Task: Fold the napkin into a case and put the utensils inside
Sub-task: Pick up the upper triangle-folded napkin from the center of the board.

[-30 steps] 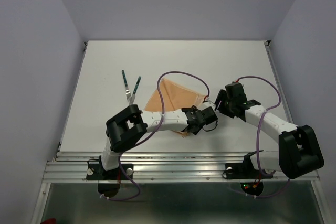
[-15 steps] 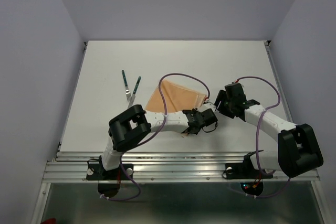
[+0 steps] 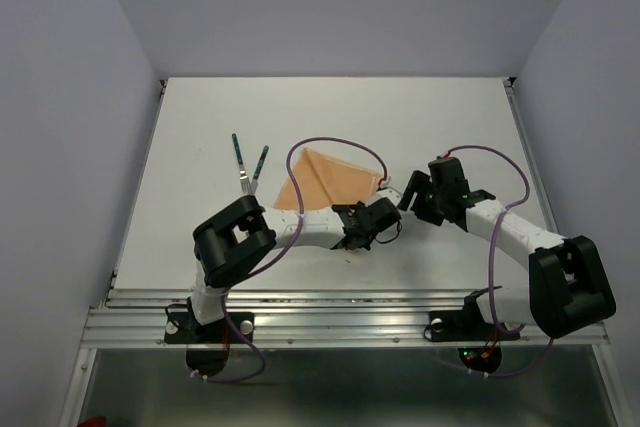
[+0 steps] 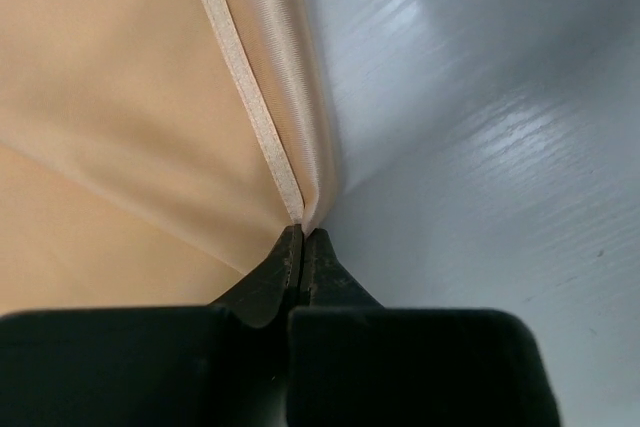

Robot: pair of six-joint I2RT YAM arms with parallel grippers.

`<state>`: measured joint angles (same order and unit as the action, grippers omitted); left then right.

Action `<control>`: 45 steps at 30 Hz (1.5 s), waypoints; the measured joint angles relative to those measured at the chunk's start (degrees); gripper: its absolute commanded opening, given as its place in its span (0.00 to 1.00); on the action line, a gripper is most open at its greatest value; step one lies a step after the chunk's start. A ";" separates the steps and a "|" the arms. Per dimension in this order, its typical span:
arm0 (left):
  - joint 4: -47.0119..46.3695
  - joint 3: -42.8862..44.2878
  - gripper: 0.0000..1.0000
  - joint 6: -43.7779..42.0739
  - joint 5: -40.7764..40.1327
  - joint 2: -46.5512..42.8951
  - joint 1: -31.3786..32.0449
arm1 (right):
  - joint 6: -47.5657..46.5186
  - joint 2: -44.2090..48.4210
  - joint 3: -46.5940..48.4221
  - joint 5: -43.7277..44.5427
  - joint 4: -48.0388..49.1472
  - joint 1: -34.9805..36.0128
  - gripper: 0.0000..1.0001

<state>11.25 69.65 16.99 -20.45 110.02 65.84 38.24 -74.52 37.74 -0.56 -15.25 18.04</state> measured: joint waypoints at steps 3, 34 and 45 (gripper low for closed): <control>-1.01 -3.02 0.00 -0.11 2.12 -2.45 -0.63 | 0.59 -0.46 0.00 -4.11 2.16 0.00 0.73; -5.42 -10.27 0.34 -0.09 8.92 -9.79 -1.22 | 15.26 -16.02 0.09 -15.61 23.89 0.00 0.64; -5.49 -11.56 0.59 1.31 9.07 -11.58 -1.46 | 10.23 -12.15 2.10 -5.53 15.47 0.09 0.63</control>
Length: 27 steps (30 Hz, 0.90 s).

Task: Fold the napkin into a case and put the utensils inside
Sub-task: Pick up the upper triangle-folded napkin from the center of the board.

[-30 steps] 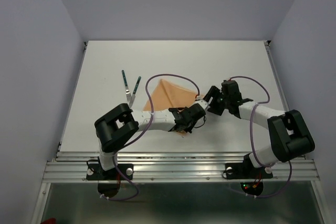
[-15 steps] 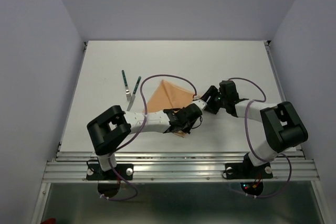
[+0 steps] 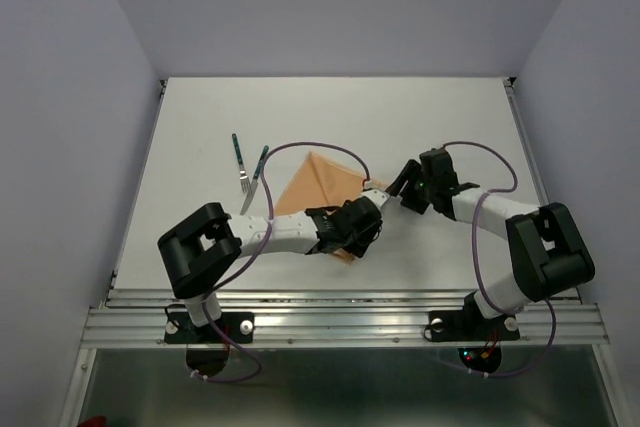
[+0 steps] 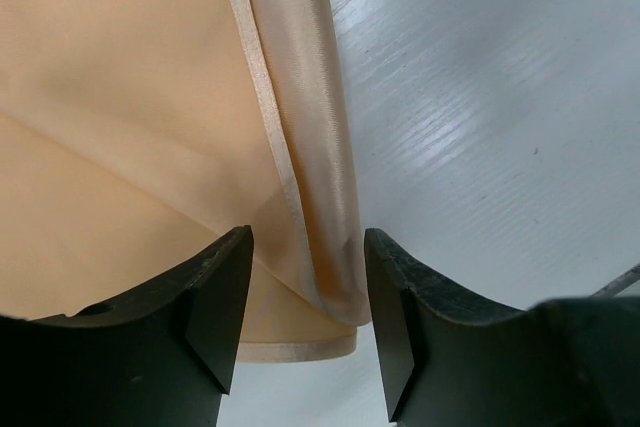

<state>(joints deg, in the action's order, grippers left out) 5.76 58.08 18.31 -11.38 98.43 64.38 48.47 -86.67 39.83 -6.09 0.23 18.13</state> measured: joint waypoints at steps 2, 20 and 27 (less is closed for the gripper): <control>0.09 -0.37 0.59 0.48 -0.02 -1.70 -0.48 | -1.75 0.85 1.16 2.38 -2.27 0.26 0.61; -1.05 -6.32 0.58 6.40 5.33 -20.33 -12.13 | -11.43 -13.18 18.34 5.05 -8.02 5.18 0.47; -0.79 -7.30 0.57 7.74 5.57 -21.09 -12.37 | -11.43 -13.73 18.34 4.61 -8.74 5.20 0.45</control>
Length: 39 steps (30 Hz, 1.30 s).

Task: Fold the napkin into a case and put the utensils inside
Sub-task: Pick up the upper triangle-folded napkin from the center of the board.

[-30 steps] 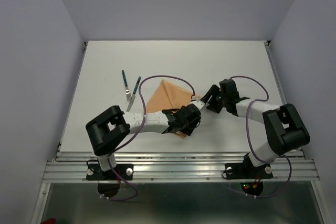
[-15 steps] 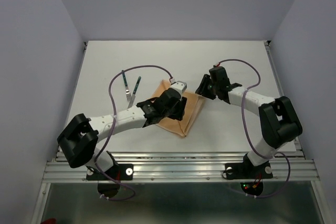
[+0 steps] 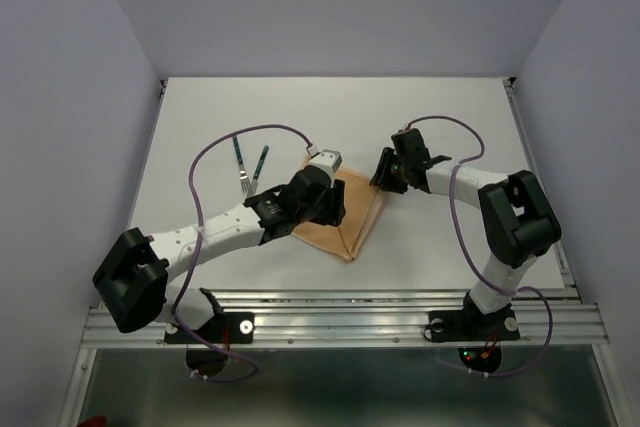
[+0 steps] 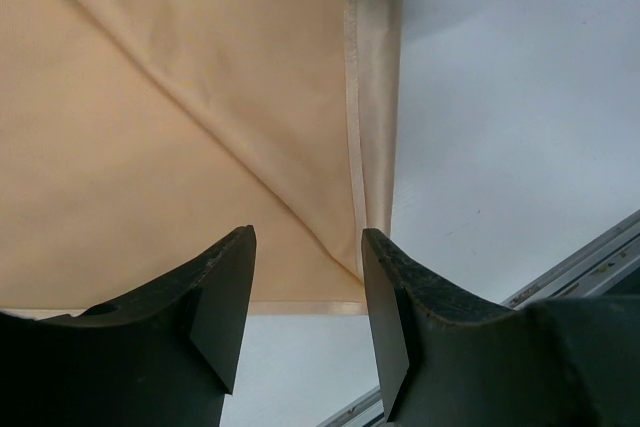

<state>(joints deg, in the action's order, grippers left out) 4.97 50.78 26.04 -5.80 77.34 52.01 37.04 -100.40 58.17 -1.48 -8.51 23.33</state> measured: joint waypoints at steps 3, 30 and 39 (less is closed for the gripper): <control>0.02 -0.48 0.57 0.13 -0.02 -0.02 -0.02 | 0.00 -0.28 0.00 -0.02 0.00 0.00 0.44; 2.16 1.11 0.57 -2.75 3.76 2.45 -0.48 | 0.48 1.22 -0.57 0.09 1.05 0.00 0.01; 2.58 1.33 0.57 -3.13 3.74 2.49 -0.55 | 1.55 3.13 -3.30 0.22 1.77 0.04 0.01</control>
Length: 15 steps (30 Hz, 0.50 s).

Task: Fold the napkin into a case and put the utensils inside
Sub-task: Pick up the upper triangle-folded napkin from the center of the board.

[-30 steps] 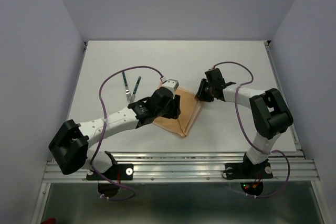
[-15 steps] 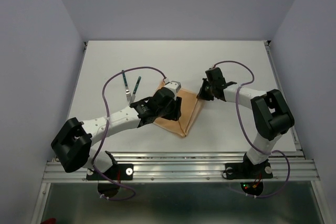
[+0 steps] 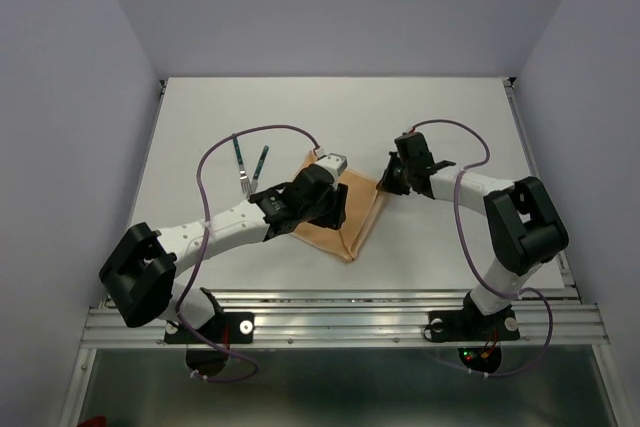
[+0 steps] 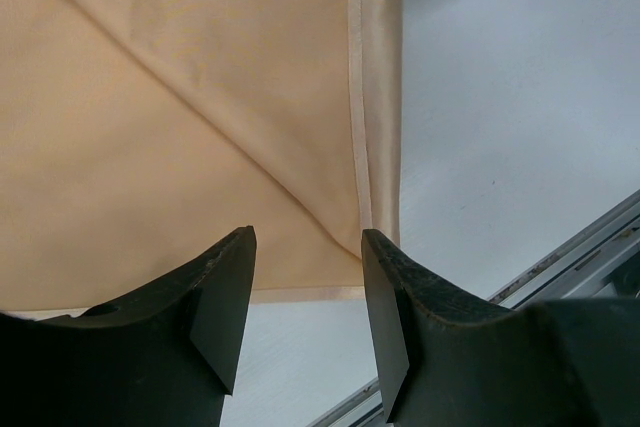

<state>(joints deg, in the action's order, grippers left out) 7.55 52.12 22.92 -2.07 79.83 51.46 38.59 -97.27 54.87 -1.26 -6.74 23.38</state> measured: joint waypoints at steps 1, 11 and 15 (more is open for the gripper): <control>-0.02 0.00 0.57 0.00 -0.02 0.00 -0.09 | 0.04 0.09 -0.24 0.02 0.04 0.04 0.01; 0.37 0.28 0.59 0.02 -0.11 0.02 -0.15 | 0.44 0.20 -1.25 1.68 0.35 0.37 0.24; 2.32 2.08 0.59 0.17 -1.57 0.66 -0.15 | 0.37 0.52 -1.25 2.95 -0.09 0.37 0.40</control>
<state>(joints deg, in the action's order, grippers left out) 9.87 54.19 23.09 -3.64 80.49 51.31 38.96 -96.75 53.63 1.69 -6.83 23.75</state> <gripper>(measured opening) 0.582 0.325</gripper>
